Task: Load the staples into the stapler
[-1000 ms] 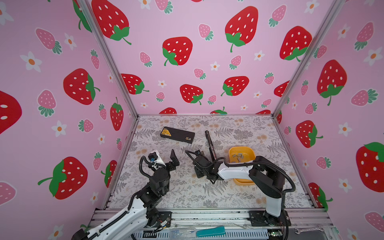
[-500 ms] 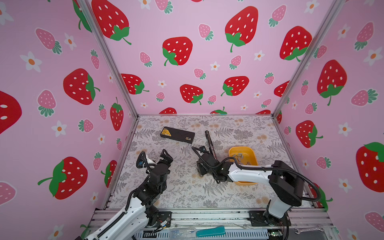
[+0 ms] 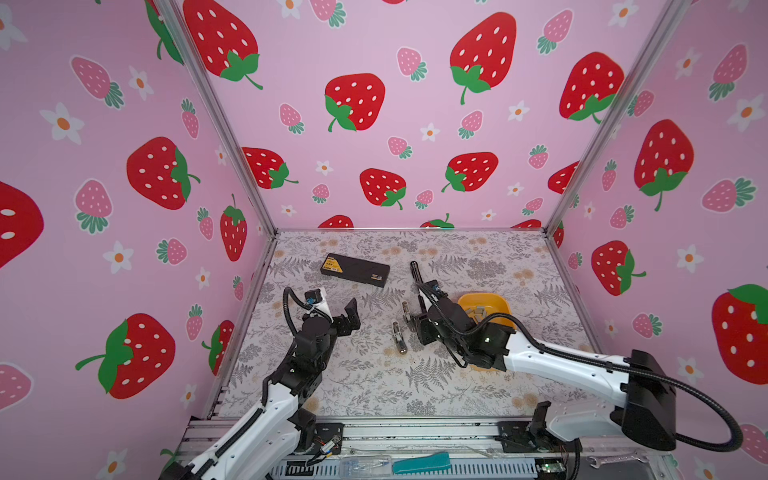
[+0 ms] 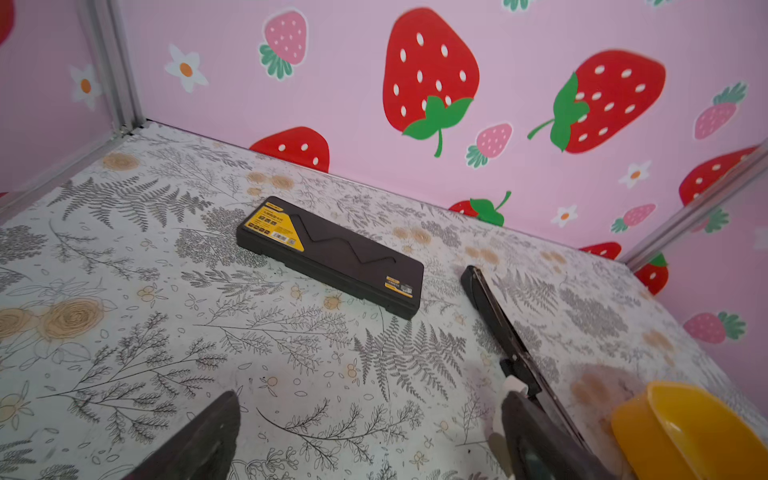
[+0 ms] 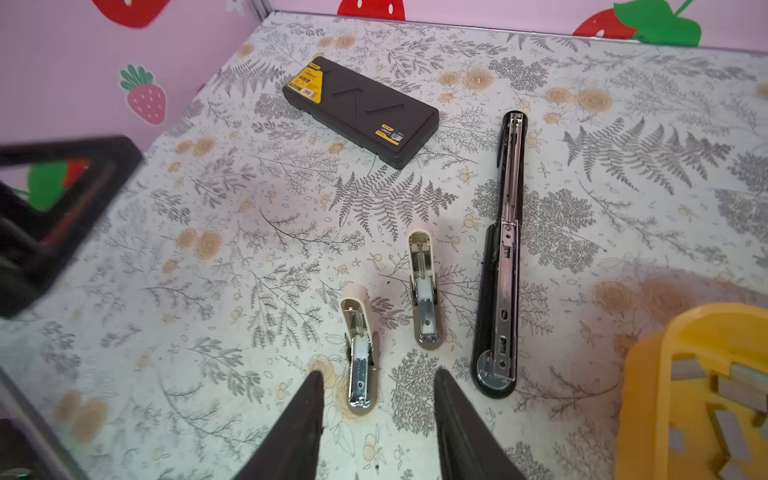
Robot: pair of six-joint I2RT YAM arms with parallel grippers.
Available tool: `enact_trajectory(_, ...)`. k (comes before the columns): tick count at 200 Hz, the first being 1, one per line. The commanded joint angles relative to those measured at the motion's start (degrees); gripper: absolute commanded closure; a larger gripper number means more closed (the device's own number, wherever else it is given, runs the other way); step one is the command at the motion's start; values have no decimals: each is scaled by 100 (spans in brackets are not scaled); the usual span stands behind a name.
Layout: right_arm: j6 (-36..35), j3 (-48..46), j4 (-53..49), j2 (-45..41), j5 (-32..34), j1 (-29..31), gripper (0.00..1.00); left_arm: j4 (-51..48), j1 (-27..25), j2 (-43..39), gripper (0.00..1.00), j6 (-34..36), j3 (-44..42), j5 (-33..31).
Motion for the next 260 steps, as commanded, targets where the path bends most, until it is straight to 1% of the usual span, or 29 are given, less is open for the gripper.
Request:
enact_trajectory(1, 700, -986, 959, -818, -256, -20, 59, 366, 66, 611, 1, 666, 300, 379)
enact_trajectory(5, 720, -1216, 1319, -936, -223, -20, 59, 422, 68, 743, 1, 677, 324, 285)
enact_trajectory(10, 712, -1351, 1596, -1025, -19, -20, 58, 505, 78, 904, 1, 676, 338, 142)
enact_trajectory(19, 494, -1313, 1694, -1002, 486, -24, 57, 800, 101, 1208, 1, 731, 313, -24)
enact_trajectory(29, 153, -993, 1438, -788, 1198, -25, 55, 1095, 116, 1534, 1, 781, 269, -259)
enact_trajectory(36, -182, -711, 1191, -562, 1504, -64, 55, 1165, 121, 1739, 1, 797, 271, -450)
enact_trajectory(45, -394, -276, 609, -276, 2063, -77, 55, 1164, 135, 1914, 1, 619, 279, -708)
enact_trajectory(51, -419, -103, 274, -126, 2518, -75, 55, 1228, 147, 2004, 1, 613, 260, -673)
enact_trajectory(57, -539, -68, 180, -27, 2909, -93, 55, 1338, 150, 2040, 1, 640, 209, -541)
enact_trajectory(66, -844, -88, 159, 73, 3133, -214, 54, 1435, 147, 2037, 0, 716, 158, -299)
enact_trajectory(74, -961, -101, 64, 129, 3074, -439, 54, 1451, 147, 2032, 2, 731, 135, -228)
enact_trajectory(85, -825, -170, -94, 171, 2843, -861, 55, 1546, 147, 2078, 3, 669, 81, -310)
enact_trajectory(105, -766, -656, 263, 133, 1973, -1691, 55, 1523, 147, 2152, 3, 590, 102, -395)
enact_trajectory(113, -745, -807, 371, 139, 1622, -1965, 58, 1458, 153, 2168, 3, 577, 143, -429)
enact_trajectory(122, -668, -960, 435, 128, 1503, -2157, 61, 1441, 148, 2182, 4, 547, 156, -444)
enact_trajectory(145, -581, -1313, 648, -73, 1452, -2341, 61, 1426, 150, 2165, 4, 557, 140, -383)
enact_trajectory(170, -478, -1811, 1102, -280, 1154, -2628, 61, 1434, 147, 2138, 4, 535, 113, -412)
enact_trajectory(176, -424, -1895, 1169, -280, 1060, -2716, 63, 1438, 153, 2129, 4, 530, 106, -413)
enact_trajectory(192, -355, -2122, 1430, -294, 807, -2886, 70, 1435, 151, 2129, 4, 511, 108, -418)
enact_trajectory(201, -346, -2219, 1554, -295, 753, -2927, 71, 1433, 147, 2136, 4, 503, 110, -436)
enact_trajectory(241, -525, -2181, 1518, 6, 694, -2999, 72, 1370, 150, 2198, 4, 477, 169, -490)
enact_trajectory(260, -739, -2046, 1511, 253, 512, -3009, 72, 1336, 147, 2224, 4, 465, 197, -521)
